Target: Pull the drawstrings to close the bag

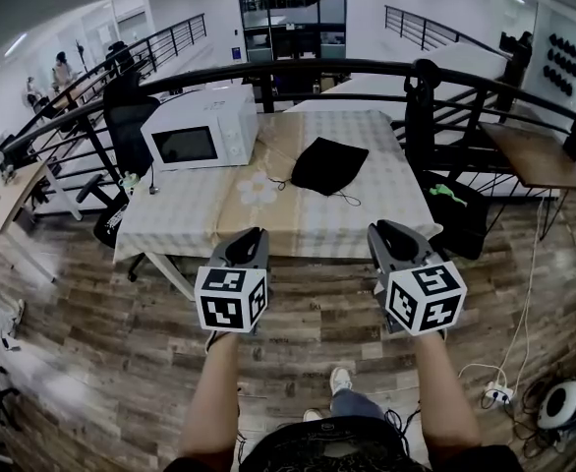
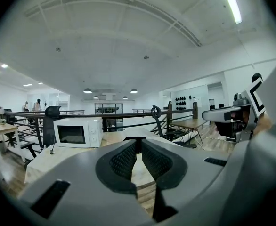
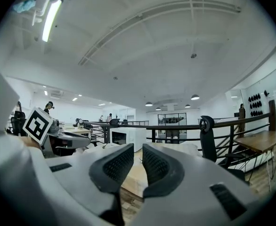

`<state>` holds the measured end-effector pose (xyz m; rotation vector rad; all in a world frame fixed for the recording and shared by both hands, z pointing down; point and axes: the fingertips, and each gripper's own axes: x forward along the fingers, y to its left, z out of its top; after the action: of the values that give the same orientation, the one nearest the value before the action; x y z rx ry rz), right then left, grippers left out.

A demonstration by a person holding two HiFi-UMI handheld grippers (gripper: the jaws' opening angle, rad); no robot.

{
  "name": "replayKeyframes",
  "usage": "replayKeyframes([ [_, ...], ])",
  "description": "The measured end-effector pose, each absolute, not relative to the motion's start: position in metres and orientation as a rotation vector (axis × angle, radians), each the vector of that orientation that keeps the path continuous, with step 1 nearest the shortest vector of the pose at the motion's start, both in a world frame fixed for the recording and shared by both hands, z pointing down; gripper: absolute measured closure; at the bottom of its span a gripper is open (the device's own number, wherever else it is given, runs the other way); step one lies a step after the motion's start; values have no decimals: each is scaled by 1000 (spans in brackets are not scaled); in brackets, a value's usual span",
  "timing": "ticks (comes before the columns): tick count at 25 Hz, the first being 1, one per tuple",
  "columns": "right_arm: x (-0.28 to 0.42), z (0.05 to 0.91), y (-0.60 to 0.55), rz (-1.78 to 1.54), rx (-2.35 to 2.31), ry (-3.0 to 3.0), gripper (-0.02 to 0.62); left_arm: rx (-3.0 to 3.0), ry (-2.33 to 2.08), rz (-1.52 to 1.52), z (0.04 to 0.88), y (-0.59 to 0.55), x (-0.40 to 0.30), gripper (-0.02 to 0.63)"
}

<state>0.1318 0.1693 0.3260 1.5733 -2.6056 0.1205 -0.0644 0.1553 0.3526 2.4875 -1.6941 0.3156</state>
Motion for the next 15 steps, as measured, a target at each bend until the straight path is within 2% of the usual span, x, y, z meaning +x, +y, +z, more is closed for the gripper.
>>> replayKeyframes([
  [3, 131, 329, 163, 132, 1567, -2606, 520, 2482, -1693, 322, 355, 149, -65, 571],
  [15, 131, 337, 113, 141, 1546, -2614, 488, 2458, -1699, 325, 361, 104, -70, 509],
])
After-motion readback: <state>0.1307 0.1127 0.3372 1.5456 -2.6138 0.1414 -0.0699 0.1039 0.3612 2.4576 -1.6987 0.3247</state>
